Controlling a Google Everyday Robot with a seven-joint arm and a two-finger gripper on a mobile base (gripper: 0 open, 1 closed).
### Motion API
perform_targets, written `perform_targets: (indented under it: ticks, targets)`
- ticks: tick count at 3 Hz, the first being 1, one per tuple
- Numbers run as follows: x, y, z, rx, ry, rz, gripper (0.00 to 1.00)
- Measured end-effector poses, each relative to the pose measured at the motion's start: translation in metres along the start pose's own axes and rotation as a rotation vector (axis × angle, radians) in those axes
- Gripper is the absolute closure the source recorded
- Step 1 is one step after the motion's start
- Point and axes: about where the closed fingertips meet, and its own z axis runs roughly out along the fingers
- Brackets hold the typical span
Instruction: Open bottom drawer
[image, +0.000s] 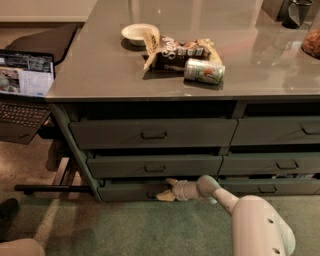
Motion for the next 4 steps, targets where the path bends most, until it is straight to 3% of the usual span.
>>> perform_targets:
  ticks: [2,4]
  targets:
    - [0.012,0.008,-0.026,0.037,0.017,-0.011,0.39]
    - [0.037,0.027,-0.053,0.059,0.082,-0.002,0.00]
